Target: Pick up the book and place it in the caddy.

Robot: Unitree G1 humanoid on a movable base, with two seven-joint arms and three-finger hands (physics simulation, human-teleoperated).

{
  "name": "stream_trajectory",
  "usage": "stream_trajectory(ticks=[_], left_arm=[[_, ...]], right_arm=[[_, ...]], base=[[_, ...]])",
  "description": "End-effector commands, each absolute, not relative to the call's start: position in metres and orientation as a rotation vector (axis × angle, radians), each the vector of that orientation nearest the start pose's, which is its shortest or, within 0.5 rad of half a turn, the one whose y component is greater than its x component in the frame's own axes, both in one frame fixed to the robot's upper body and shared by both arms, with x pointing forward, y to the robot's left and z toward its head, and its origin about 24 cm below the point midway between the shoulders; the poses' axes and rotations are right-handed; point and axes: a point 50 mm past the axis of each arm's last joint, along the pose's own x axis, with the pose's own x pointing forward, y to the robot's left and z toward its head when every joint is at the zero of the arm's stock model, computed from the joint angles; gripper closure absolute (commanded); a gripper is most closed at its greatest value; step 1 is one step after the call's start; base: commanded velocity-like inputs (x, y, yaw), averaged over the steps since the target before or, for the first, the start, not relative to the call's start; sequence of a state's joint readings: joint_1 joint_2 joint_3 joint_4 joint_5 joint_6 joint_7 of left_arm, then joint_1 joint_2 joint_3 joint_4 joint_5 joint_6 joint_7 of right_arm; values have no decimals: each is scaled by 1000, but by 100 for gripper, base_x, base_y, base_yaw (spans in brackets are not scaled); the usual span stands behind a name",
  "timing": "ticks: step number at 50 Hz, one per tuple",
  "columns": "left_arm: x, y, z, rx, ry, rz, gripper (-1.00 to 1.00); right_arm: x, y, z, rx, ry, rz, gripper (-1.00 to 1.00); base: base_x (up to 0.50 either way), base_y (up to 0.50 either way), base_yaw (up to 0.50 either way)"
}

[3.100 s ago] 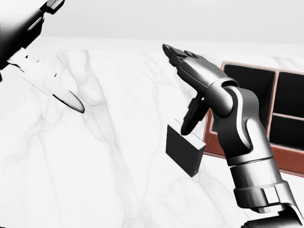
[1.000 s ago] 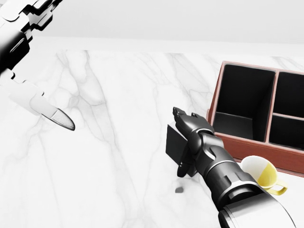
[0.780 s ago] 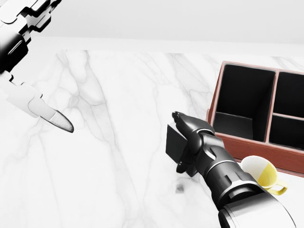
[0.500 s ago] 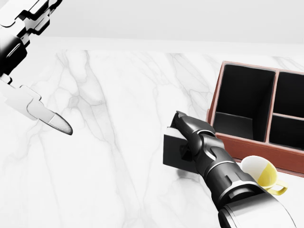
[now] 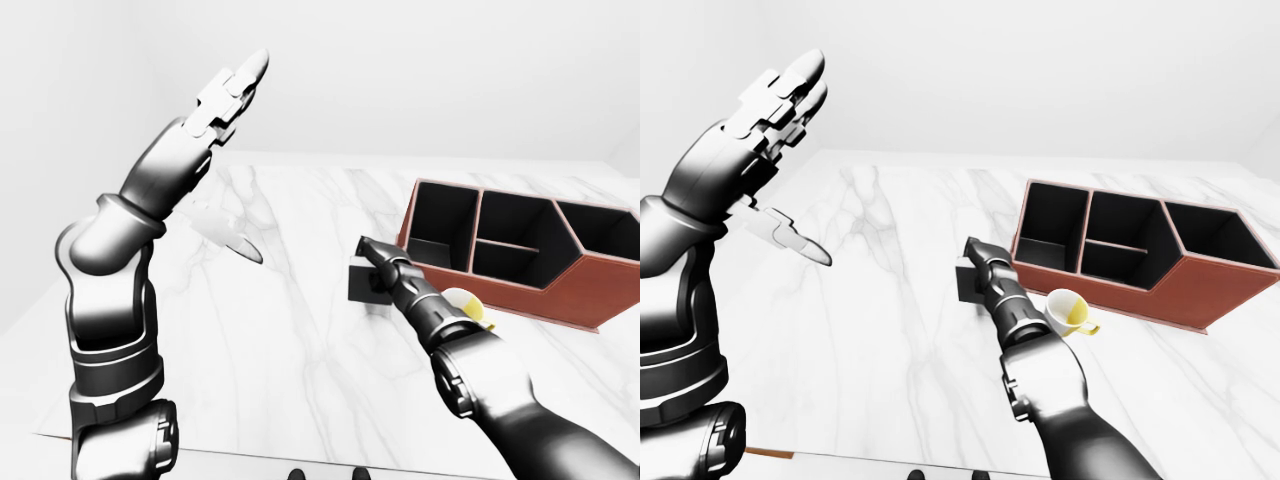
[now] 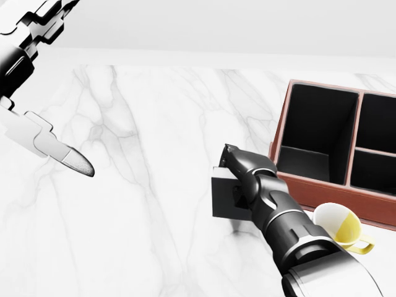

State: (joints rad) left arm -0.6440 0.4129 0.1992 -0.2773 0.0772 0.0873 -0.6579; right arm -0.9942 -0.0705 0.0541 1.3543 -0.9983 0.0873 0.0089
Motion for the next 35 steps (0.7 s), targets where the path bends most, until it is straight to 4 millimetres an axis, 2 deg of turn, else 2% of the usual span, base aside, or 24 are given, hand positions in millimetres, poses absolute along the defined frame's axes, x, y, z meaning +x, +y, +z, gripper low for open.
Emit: stream_trajectory(ticks=[1,10,17,21,28,30,31,33,35], left_arm=[[284,174,284,682,-701,-447,-100],[285,174,284,676,-701,-448,-100],[287,174,282,667,-692,-449,-100],[287,173,281,664,-693,-452,-100],[286,172,282,667,-698,-455,-100],[285,172,283,669,-702,-455,-100],[285,172,283,671,-705,-455,-100],[285,172,283,672,-703,-455,-100],[285,172,283,670,-702,-454,-100]], right_arm=[[387,-108,50,-1207,340,323,100],[390,-105,59,-1212,306,319,100],[397,-104,77,-1217,247,323,100],[400,-105,96,-1203,182,320,100],[399,-107,117,-1207,112,317,100],[398,-106,133,-1231,70,331,100],[396,-107,130,-1199,81,345,100],[391,-103,151,-1244,30,379,100],[388,-103,159,-1262,11,384,100]], base=[[0,0,0],[0,0,0],[0,0,0],[0,0,0],[0,0,0],[0,0,0],[0,0,0],[0,0,0],[0,0,0]])
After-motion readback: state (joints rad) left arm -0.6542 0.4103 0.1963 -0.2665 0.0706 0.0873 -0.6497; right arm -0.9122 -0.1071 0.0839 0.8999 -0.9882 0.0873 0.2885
